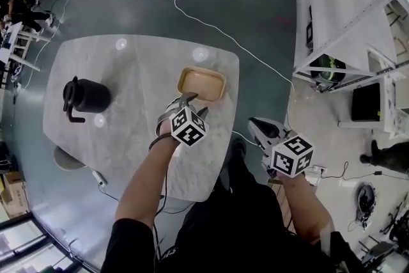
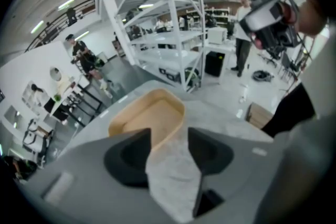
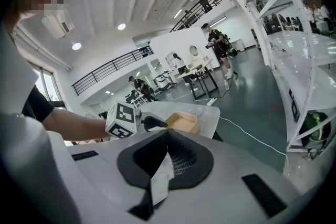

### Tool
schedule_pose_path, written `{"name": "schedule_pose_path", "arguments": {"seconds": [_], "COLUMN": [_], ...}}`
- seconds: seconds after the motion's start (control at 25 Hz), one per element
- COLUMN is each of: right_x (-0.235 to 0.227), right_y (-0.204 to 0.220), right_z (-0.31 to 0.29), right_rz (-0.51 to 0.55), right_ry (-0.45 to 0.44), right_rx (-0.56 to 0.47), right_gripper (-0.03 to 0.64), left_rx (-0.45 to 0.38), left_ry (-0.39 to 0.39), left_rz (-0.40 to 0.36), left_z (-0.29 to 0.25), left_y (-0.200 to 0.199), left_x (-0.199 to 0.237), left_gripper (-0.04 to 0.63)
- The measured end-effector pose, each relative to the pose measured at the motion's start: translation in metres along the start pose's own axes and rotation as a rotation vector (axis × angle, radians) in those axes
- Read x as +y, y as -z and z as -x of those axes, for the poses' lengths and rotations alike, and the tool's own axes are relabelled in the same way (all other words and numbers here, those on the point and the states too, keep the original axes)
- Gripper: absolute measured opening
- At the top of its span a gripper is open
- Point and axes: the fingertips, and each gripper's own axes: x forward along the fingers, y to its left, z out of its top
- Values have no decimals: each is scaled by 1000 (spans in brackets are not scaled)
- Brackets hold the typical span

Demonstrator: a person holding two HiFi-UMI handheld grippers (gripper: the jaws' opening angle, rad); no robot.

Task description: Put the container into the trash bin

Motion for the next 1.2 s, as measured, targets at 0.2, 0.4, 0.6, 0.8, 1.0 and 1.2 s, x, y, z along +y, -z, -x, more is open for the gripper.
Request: {"name": "schedule_pose_path", "arguments": {"seconds": [0.2, 0.4, 0.6, 0.8, 1.0, 1.2], "right_x": [-8, -14, -18, -5, 20, 57], "right_y": [2, 6, 9, 17, 23, 30], "right_z": [2, 10, 22, 32, 40, 48], "right_rz": [-17, -21, -22, -9, 20, 53], "right_ry": [4, 18, 38, 44, 45, 27], "right_rx": [1, 2, 2, 10, 11, 10], "right_gripper": [-5, -6, -5, -5, -5, -5], "left_rx": [65, 155, 190, 145, 63, -21], "left_ry": [10, 27, -2, -39, -61, -89], "left_rz": [-69, -186, -195, -154, -80, -18], "left_z": [-22, -41, -44, -30, 2, 52], "left_y": [6, 16, 15, 11, 8, 7], "left_x": [0, -6, -2, -5, -15, -25], "left_gripper": [224, 198, 101, 26, 25, 25]}}
